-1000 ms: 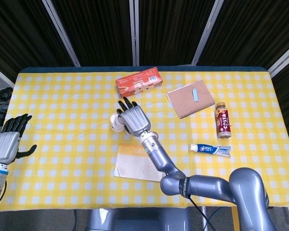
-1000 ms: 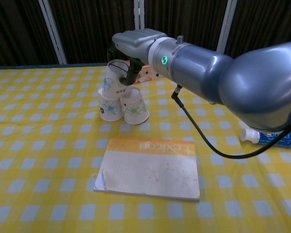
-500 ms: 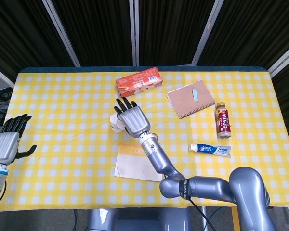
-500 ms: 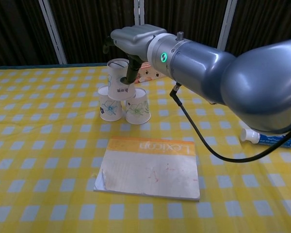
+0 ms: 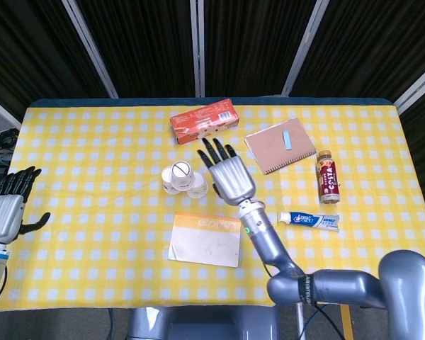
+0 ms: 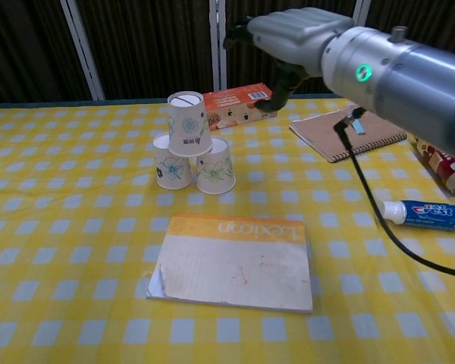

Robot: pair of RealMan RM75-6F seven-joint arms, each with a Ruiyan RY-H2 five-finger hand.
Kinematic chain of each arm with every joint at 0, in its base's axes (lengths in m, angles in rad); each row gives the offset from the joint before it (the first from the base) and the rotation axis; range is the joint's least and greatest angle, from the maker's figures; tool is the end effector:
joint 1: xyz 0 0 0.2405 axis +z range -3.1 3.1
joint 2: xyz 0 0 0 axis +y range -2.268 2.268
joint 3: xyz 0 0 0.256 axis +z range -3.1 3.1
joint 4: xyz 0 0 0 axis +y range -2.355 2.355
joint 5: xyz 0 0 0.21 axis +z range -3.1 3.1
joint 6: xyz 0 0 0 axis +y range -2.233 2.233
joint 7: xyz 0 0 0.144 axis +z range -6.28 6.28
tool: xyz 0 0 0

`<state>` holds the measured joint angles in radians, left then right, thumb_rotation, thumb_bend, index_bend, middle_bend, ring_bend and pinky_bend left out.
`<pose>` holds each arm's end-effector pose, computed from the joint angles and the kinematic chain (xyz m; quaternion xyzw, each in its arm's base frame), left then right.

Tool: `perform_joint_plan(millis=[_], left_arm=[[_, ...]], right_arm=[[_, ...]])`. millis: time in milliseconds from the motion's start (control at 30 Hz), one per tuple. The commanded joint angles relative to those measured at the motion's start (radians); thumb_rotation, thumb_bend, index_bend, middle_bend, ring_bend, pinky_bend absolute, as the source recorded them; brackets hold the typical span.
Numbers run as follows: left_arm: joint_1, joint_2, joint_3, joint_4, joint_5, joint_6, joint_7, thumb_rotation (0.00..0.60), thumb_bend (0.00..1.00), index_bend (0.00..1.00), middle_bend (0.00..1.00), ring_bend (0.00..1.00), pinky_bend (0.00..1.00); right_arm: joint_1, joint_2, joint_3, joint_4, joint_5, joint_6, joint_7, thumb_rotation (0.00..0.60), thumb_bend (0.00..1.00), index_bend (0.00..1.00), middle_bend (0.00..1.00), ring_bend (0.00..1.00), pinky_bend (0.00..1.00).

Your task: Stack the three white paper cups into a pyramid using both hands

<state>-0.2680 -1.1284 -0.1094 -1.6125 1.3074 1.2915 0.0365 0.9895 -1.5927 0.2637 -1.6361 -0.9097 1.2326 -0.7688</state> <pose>-0.2999 0.2485 0.1488 -0.6006 -0.4134 -0.3705 0.5755 -0.0305 -0.3597 0.0079 0.7272 -0.2414 0.4209 0.4856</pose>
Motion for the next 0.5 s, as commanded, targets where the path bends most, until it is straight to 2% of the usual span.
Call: perform_joint_plan(millis=[33, 167, 267, 367, 500], left_arm=[[0.007, -0.009, 0.004, -0.001, 0.008, 0.015, 0.017, 0.600, 0.31, 0.00, 0.00, 0.00, 0.00], [0.015, -0.023, 0.010, -0.003, 0.019, 0.035, 0.041, 0.600, 0.28, 0.00, 0.00, 0.00, 0.00], [0.024, -0.036, 0.019, -0.001, 0.032, 0.052, 0.061, 0.600, 0.21, 0.00, 0.00, 0.00, 0.00], [0.033, -0.054, 0.029, 0.009, 0.046, 0.069, 0.078, 0.600, 0.13, 0.00, 0.00, 0.00, 0.00], [0.048, -0.078, 0.046, 0.028, 0.059, 0.082, 0.089, 0.600, 0.11, 0.00, 0.00, 0.00, 0.00]], right_arm=[[-0.144, 0.128, -0.115, -0.098, -0.127, 0.107, 0.092, 0.600, 0.21, 0.11, 0.00, 0.00, 0.15], [-0.268, 0.204, -0.215, -0.109, -0.229, 0.165, 0.229, 0.600, 0.19, 0.06, 0.00, 0.00, 0.11], [-0.359, 0.242, -0.284, -0.069, -0.301, 0.203, 0.346, 0.600, 0.19, 0.05, 0.00, 0.00, 0.10], [-0.439, 0.254, -0.332, -0.003, -0.360, 0.246, 0.443, 0.600, 0.18, 0.05, 0.00, 0.00, 0.08], [-0.525, 0.257, -0.377, 0.074, -0.432, 0.298, 0.545, 0.600, 0.18, 0.03, 0.00, 0.00, 0.05]])
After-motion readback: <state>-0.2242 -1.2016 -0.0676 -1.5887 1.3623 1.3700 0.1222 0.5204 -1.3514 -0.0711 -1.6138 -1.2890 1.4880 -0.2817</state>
